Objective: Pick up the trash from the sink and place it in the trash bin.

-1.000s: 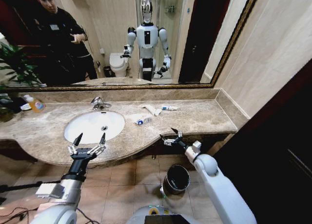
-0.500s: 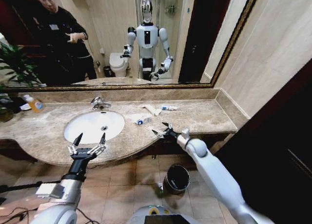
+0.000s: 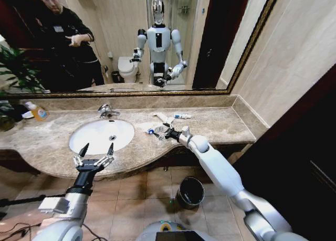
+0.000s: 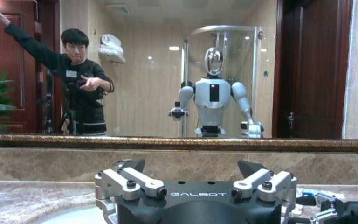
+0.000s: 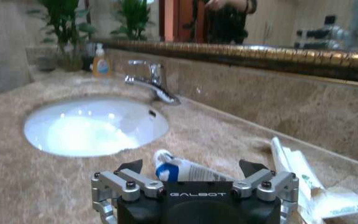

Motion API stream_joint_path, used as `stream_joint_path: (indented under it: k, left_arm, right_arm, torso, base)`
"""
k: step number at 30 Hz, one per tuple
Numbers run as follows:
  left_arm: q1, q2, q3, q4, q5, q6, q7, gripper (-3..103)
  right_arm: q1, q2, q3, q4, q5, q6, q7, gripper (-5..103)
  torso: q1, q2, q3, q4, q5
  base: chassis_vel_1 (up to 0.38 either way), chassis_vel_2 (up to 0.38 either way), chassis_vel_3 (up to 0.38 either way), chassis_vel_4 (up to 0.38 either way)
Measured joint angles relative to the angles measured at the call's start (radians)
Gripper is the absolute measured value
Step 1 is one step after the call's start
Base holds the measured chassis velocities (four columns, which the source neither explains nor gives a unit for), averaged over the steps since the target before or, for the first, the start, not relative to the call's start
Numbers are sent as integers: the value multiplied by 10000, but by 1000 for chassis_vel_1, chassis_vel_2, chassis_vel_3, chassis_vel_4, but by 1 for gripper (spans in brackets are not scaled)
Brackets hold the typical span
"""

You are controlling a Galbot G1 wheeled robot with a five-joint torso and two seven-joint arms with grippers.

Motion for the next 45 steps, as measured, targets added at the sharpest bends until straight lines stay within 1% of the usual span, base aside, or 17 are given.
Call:
stream_joint_path:
  k: [5, 12, 15, 16, 19, 20, 22, 24, 25, 27, 28, 31, 32, 34, 36, 40, 45]
  left_arm:
    - [0, 0, 0, 0, 0, 0, 0, 100]
    - [0, 0, 0, 0, 0, 0, 0, 100]
    - [0, 0, 0, 0, 0, 0, 0, 100]
    - [0, 0, 0, 0, 0, 0, 0, 100]
    - [0, 0, 0, 0, 0, 0, 0, 100]
    - [0, 0, 0, 0, 0, 0, 0, 100]
    - [0, 0, 0, 0, 0, 0, 0, 100]
    - [0, 0, 0, 0, 0, -1, 0, 100]
    - [0, 0, 0, 0, 0, -1, 0, 100]
    - [0, 0, 0, 0, 0, 0, 0, 100]
    - [0, 0, 0, 0, 0, 0, 0, 100]
    - [0, 0, 0, 0, 0, 0, 0, 100]
    - [0, 0, 0, 0, 0, 0, 0, 100]
    - [0, 0, 0, 0, 0, 0, 0, 100]
    - [0, 0, 0, 0, 0, -1, 0, 100]
    - [0, 0, 0, 0, 0, 0, 0, 100]
    - [0, 0, 0, 0, 0, 0, 0, 100]
  right_arm:
    - [285, 9, -81, -559, -297, -79, -197, 100]
    - [506, 269, -29, -1171, -459, 15, 38, 102]
    - [520, 324, -28, -1257, -452, 44, 126, 94]
    - [520, 324, -28, -1257, -452, 44, 126, 94]
    - [491, 397, -28, -1275, -448, 89, 298, 79]
    - [473, 411, -29, -1275, -443, 91, 356, 79]
    - [457, 417, -30, -1275, -439, 92, 402, 73]
    - [418, 417, -32, -1252, -430, 101, 465, 62]
    - [418, 417, -32, -1252, -430, 101, 465, 62]
    - [369, 401, -33, -1209, -423, 171, 582, 51]
    - [369, 401, -33, -1209, -423, 171, 582, 51]
    - [276, 379, -51, -1075, -391, 261, 989, 36]
    - [276, 379, -51, -1075, -391, 261, 989, 36]
    - [195, 353, -52, -941, -364, 270, 1145, 25]
    - [149, 324, -53, -861, -356, 270, 1176, 25]
    - [-122, 179, -50, -408, -309, 268, 1303, 3]
    - [-464, 0, -50, 227, -105, 206, 1567, 0]
  torso:
    - [0, 0, 0, -1, 0]
    - [0, 0, -1, 0, 0]
    - [0, 0, -1, -1, 0]
    - [0, 0, -1, -1, 0]
    - [0, 0, -1, 0, 1]
    - [0, 0, -1, 0, 1]
    - [0, 0, -1, 0, 0]
    - [0, 0, -1, -1, 1]
    - [0, 0, -1, -1, 1]
    - [0, 0, -1, 0, 1]
    - [0, 0, -1, 0, 1]
    - [0, 0, -1, 0, 1]
    - [0, 0, -1, 0, 1]
    - [0, 0, -1, 0, 1]
    - [0, 0, -1, 0, 2]
    - [0, 1, -1, -1, 1]
    - [0, 1, -1, 0, 2]
  base:
    - [0, 0, 0, 0]
    - [0, 0, 0, 0]
    - [0, 0, 0, 0]
    - [0, 0, 0, 0]
    - [0, 0, 0, 0]
    - [0, 0, 0, 0]
    - [0, 0, 0, 0]
    - [0, 0, 0, 0]
    - [0, 0, 0, 0]
    - [0, 0, 0, 0]
    - [0, 0, 0, 0]
    - [0, 0, 0, 0]
    - [0, 0, 0, 0]
    - [0, 0, 0, 0]
    - [0, 0, 0, 0]
    - [0, 0, 0, 0]
    - [0, 0, 0, 0]
